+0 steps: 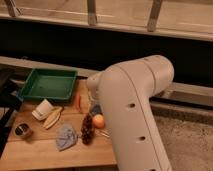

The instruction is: Place sponge in red bowl

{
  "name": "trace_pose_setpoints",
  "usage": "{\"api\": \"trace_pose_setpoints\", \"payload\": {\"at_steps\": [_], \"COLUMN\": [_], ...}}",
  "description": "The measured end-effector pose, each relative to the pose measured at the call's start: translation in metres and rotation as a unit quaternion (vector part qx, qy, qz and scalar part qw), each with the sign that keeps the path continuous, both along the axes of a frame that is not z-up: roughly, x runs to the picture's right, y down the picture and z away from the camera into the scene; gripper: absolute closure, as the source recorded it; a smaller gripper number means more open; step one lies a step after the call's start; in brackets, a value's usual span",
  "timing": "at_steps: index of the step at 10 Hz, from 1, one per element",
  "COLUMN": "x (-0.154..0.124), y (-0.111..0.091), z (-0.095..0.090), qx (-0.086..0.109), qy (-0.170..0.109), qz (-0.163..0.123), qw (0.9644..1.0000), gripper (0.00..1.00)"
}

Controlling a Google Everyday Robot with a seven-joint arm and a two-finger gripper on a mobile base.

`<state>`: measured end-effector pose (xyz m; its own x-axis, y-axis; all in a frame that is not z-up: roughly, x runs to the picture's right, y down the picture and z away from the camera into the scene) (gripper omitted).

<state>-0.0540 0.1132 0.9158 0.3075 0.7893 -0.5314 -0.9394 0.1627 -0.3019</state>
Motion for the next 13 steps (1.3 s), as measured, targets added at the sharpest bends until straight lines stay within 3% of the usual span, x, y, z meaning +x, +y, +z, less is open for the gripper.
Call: {"api": "trace_pose_setpoints", "payload": {"at_steps": [2,5,7,10,13], "x": [-0.002,0.0,-0.008,-0.009,0.002], "y": [0.0,-0.026,-0.061,-0.116,-0.157], "z": [-0.002,-0.023,-0.058,-0.103,-0.099], "qx": [-0.001,0.021,0.042,0.083,0.116], "qy": [-0.004,-0.053,-0.102,-0.157,-0.17], "qz": [0.002,0.042,0.073,0.119,0.15], "qw": [1.0,0.9975,0.9912,0.9768,0.9671], "gripper": [1.0,1.0,1.0,1.0,1.0]}}
